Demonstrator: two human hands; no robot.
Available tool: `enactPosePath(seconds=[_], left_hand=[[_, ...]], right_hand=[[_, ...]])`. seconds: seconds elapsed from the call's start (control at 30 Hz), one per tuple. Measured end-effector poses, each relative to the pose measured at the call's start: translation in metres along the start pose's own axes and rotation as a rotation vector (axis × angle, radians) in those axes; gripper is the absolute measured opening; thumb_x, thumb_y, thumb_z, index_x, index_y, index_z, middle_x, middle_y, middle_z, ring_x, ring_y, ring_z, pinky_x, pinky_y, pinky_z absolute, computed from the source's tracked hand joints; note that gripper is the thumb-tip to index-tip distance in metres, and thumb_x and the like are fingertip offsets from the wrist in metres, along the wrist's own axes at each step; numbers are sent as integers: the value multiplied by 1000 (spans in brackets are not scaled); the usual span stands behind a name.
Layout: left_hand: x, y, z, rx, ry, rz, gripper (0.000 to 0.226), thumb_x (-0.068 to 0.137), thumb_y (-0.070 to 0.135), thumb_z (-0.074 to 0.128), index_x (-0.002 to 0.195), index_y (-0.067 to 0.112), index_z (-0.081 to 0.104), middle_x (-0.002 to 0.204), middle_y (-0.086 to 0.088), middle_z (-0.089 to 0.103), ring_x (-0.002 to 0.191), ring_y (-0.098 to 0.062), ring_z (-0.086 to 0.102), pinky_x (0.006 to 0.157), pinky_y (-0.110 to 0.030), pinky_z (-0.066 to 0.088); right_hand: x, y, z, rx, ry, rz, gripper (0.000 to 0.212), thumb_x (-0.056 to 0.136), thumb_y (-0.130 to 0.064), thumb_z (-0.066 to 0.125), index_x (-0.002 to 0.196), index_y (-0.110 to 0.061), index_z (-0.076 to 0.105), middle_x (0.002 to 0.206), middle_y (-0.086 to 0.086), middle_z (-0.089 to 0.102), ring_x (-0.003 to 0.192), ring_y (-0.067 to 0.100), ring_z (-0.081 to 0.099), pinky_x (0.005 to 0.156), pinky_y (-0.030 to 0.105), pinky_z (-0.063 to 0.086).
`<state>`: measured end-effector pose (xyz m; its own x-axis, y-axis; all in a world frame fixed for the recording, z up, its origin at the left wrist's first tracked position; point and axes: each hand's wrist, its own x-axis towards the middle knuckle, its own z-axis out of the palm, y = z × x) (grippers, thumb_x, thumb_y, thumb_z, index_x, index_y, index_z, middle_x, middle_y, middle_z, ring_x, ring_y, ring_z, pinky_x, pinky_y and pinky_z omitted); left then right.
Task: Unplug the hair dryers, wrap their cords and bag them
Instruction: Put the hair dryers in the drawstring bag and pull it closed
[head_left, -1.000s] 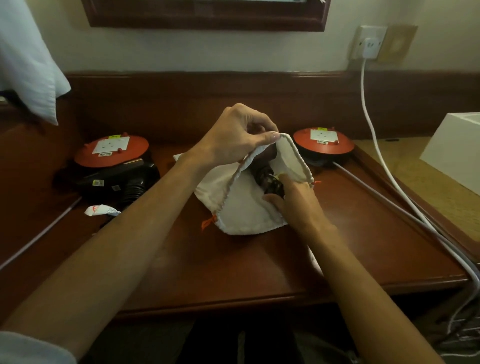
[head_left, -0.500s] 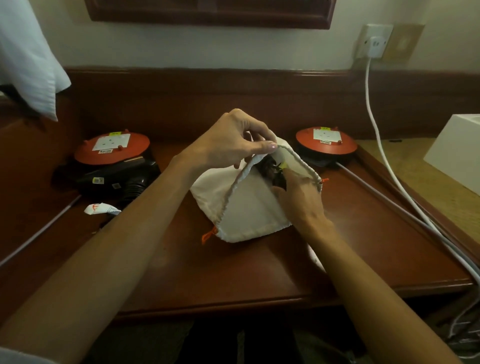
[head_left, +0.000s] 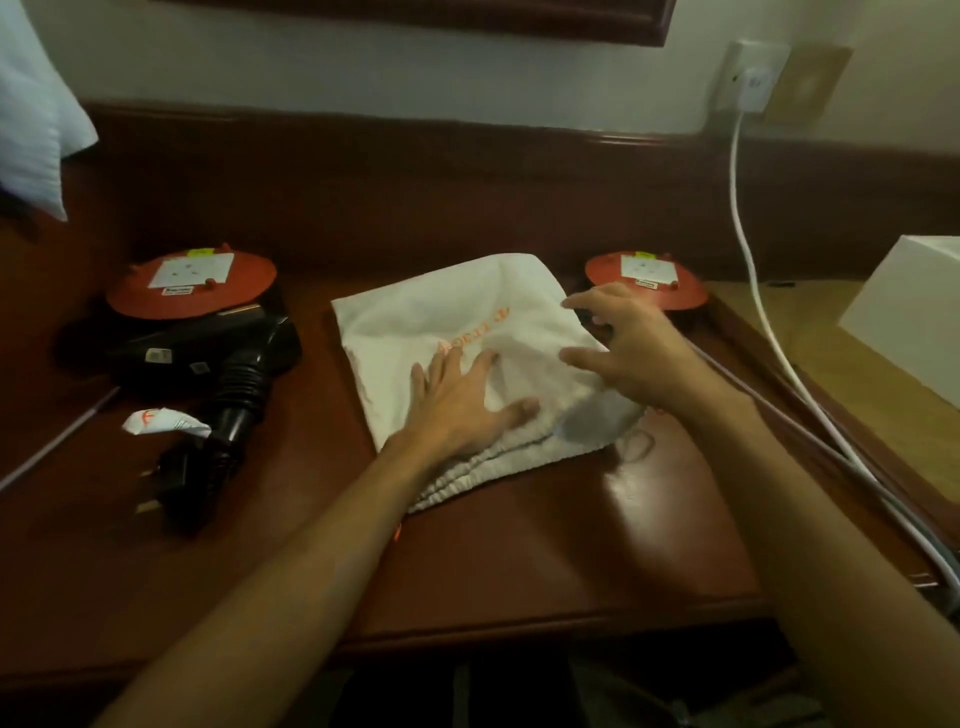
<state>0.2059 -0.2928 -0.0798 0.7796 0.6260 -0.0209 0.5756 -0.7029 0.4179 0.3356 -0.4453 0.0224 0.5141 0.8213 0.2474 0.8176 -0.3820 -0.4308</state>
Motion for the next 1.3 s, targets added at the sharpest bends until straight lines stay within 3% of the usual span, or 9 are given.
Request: enactPosePath(seconds=[0.07,0.2,0.4,0.6,0.77,0.9,1.03,1.17,1.3], left_hand=[[1,-6,3,75,-34,18,108,72,99,30,161,42,11,173,-9,-6,158,-31,-13,123,-59,-12],[4,-13,2,160,-56,46,108,70,101,23,161,46,9,172,-4,-12,158,-30,-18,123,-61,-12],[12,-18,5,242,-68,91,100,77,96,22,161,45,3,171,-2,-19,157,-30,-20,123,-61,-13],[10,-20,3,238,-62,15,101,74,98,21,159,50,-1,172,-6,-16,155,-36,-25,121,-62,-17],[11,-56,-30,165,-168,-21,116,62,103,39,159,53,2,171,-3,-18,155,-31,-26,122,-55,-20],[9,-75,-38,57,-206,44,126,47,108,43,156,58,10,172,5,-14,155,-21,-26,125,-52,-15],[13,-72,-33,130,-224,38,135,39,112,36,157,57,1,170,4,-22,153,-23,-30,124,-55,-15],[15,-73,-33,160,-259,35,139,35,113,33,156,58,-6,169,6,-27,152,-23,-33,124,-54,-17],[17,-76,-34,216,-270,71,131,43,113,30,155,58,-10,169,7,-27,153,-22,-31,125,-53,-16]], right_hand=[[14,7,20,-44,-125,25,68,85,-34,79,146,-28,48,148,-3,40,124,17,49,99,30,45],[25,16,46,-118,-216,44,71,89,-27,75,150,-31,38,153,4,36,124,28,53,101,41,50],[31,20,65,-185,-50,115,84,86,-47,74,152,-29,26,123,11,60,104,35,62,86,50,57],[26,12,80,-176,48,137,72,90,-53,66,149,-26,35,112,12,70,98,39,66,79,44,55],[2,-3,83,-292,34,183,63,101,-43,49,154,-25,21,136,12,55,103,37,64,71,38,41],[-10,-17,83,-324,33,161,59,96,-47,51,144,-16,37,165,10,15,135,34,42,94,46,45],[15,-28,69,-341,123,-105,51,102,-43,46,146,-17,45,159,6,38,148,28,29,117,48,26],[43,-35,85,-676,-190,-202,43,101,-30,47,141,-17,54,163,11,29,150,36,19,120,57,18],[46,-33,104,-990,-308,-169,60,101,-44,46,152,-14,39,168,15,2,152,46,0,111,68,25]])
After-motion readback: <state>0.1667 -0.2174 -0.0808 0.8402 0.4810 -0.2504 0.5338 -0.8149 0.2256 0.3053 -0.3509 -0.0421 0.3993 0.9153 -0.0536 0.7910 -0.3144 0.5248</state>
